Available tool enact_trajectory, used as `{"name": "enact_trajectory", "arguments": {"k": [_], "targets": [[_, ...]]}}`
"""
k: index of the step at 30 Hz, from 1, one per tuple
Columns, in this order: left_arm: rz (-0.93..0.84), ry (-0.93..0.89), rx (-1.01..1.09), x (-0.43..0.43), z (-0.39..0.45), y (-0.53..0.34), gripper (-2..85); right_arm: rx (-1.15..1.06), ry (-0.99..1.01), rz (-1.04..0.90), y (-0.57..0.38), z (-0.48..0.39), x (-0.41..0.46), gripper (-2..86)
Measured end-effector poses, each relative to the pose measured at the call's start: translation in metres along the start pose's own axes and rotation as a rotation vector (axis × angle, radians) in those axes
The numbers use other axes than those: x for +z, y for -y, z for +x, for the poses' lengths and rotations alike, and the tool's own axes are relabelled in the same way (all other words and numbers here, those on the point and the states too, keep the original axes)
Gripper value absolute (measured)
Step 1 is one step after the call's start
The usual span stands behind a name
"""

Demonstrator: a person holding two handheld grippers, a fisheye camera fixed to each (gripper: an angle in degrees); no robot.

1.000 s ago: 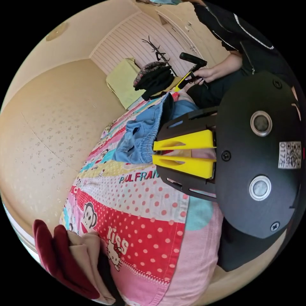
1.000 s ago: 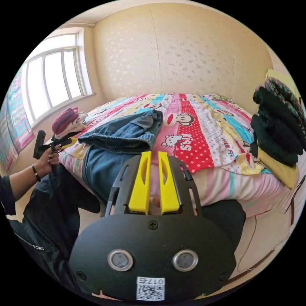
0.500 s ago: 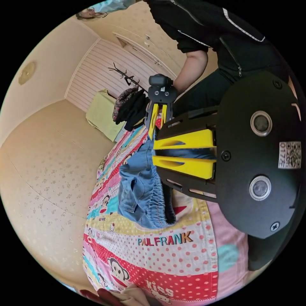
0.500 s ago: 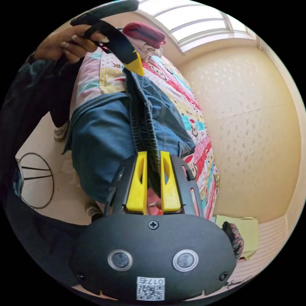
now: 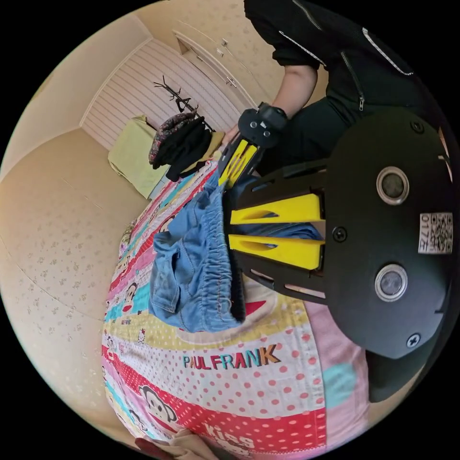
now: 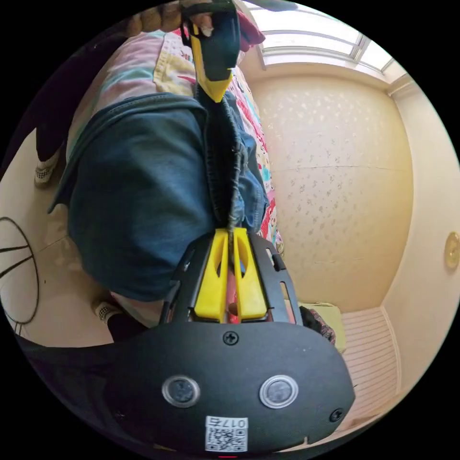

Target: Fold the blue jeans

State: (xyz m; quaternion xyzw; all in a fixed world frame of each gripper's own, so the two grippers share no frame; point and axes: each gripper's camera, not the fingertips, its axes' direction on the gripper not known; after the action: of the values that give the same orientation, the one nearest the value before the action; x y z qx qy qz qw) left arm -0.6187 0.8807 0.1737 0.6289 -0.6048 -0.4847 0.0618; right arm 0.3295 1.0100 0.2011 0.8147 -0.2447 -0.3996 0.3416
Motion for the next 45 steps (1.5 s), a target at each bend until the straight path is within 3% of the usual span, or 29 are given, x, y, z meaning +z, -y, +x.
{"name": "enact_trajectory", "arguments": {"k": [8,10,14,19,25,37,42,45], "targets": [[0.201,0.181,0.035,-0.054,-0.005,-0.042,6.7,0.392,0.095,0.128,-0.051,0.052,-0.029,7.1],[0.127,0.261,0.140,-0.053,-0.008,-0.038,8.2,0.318,0.060,0.168,-0.063,0.054,-0.025,6.5],[-0.040,0.357,0.463,-0.038,0.008,-0.031,9.0,-0.040,0.046,0.156,-0.077,0.042,-0.001,6.7],[-0.200,0.326,0.746,-0.004,0.018,-0.019,11.0,-0.115,0.285,0.225,-0.079,0.051,0.024,9.5],[-0.389,0.427,0.962,0.043,0.030,-0.013,11.2,-0.213,0.268,0.244,-0.064,0.039,0.054,10.6],[-0.452,0.372,0.929,0.083,0.024,0.002,9.3,-0.380,0.129,0.352,-0.056,0.034,0.110,6.6],[-0.352,0.309,0.820,0.074,0.016,0.025,9.8,-0.173,0.236,0.415,-0.061,0.098,0.132,4.5],[-0.306,0.187,0.741,0.069,0.004,0.041,11.3,0.079,0.366,0.425,-0.060,0.153,0.162,4.4]]}}
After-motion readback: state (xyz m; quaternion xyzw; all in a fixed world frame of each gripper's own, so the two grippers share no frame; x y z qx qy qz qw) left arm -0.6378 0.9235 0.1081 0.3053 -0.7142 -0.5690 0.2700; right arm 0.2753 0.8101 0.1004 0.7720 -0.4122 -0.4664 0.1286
